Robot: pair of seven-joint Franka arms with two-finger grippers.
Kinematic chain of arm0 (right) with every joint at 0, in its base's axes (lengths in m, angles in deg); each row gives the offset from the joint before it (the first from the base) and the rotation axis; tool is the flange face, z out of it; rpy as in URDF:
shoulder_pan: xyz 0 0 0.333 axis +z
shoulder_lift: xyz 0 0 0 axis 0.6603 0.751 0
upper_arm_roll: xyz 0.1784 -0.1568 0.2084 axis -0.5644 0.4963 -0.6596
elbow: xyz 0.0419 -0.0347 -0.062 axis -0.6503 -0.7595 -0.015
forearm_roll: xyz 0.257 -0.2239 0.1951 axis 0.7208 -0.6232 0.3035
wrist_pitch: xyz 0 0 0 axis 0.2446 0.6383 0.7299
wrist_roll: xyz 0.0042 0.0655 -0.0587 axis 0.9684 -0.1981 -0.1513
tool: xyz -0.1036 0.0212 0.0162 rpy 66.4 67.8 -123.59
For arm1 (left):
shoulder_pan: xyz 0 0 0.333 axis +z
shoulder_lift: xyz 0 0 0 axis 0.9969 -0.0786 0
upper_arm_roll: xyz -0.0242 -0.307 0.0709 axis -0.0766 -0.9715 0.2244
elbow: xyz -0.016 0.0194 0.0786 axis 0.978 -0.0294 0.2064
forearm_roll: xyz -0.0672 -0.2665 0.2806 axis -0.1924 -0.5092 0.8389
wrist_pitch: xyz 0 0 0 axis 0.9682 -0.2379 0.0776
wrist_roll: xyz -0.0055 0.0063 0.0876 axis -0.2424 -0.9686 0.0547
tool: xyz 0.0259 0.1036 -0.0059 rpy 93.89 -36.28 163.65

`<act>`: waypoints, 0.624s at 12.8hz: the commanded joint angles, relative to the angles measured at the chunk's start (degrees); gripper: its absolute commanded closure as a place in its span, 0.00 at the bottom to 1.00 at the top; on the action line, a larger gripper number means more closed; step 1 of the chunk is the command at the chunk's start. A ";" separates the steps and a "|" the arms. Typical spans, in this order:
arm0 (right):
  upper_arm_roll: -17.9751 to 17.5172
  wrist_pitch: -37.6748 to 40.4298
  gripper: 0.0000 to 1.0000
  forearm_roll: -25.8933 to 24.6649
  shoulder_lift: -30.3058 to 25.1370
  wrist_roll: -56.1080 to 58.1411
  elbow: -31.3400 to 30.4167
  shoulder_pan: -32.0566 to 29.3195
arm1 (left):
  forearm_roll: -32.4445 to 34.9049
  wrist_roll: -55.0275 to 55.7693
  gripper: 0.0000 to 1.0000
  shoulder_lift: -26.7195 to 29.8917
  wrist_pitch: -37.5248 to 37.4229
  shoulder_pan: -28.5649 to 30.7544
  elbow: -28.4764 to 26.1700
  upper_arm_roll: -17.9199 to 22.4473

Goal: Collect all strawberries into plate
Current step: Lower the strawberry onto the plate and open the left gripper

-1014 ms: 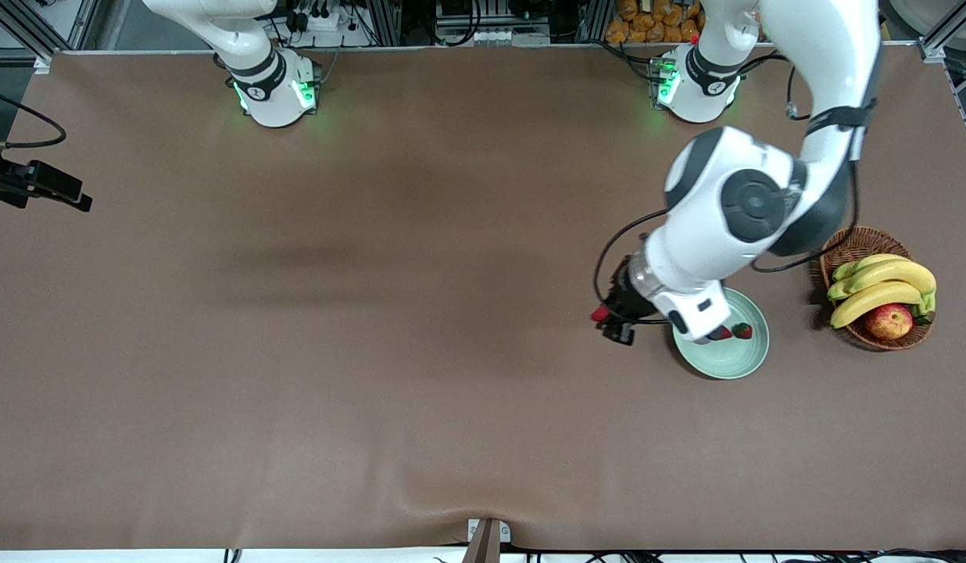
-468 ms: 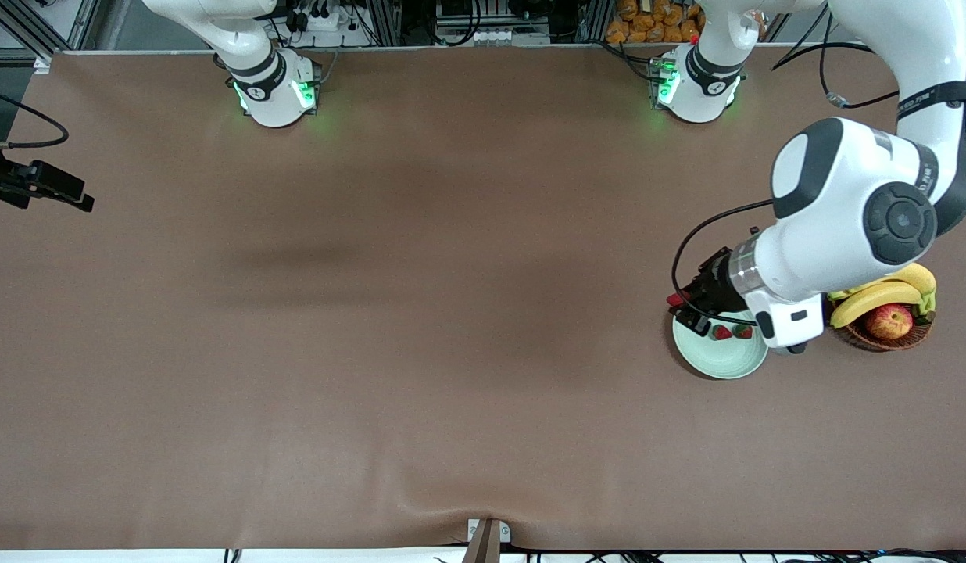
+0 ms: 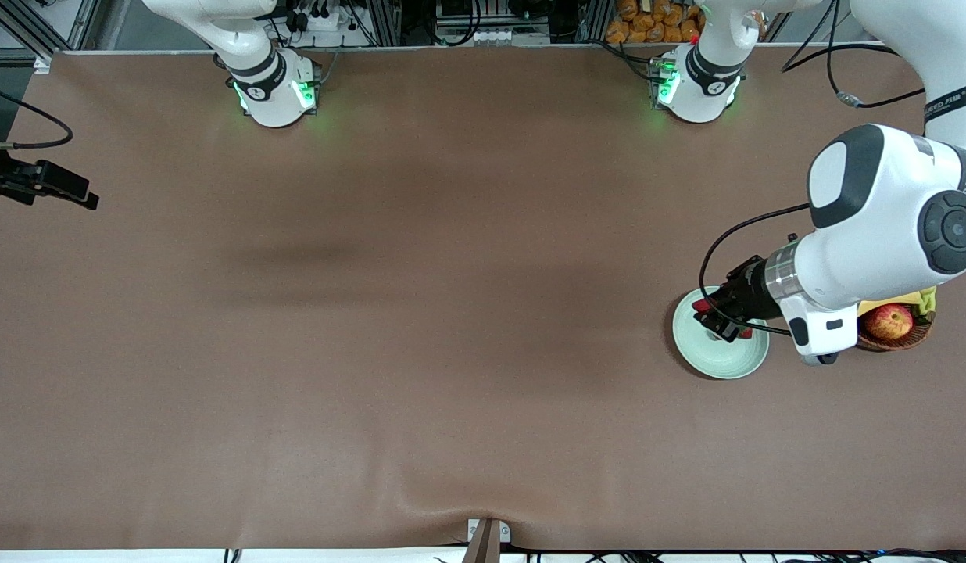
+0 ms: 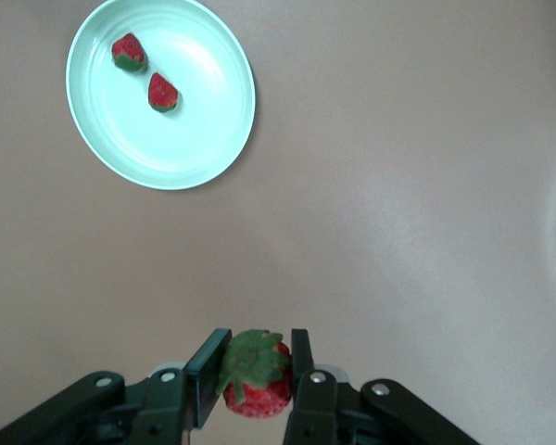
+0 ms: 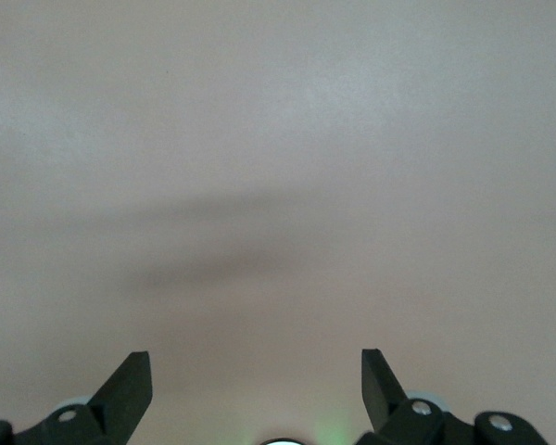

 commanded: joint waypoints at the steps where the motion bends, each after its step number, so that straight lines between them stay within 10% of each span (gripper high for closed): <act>1: -0.18 0.85 0.00 0.08 -0.63 -1.67 0.37 1.42 | -1.39 -5.08 1.00 1.68 -0.52 1.11 -1.24 0.17; 8: -0.18 0.85 0.00 0.08 -0.54 -1.67 0.02 1.33 | -1.04 -17.20 1.00 2.47 -0.61 5.78 -1.94 0.25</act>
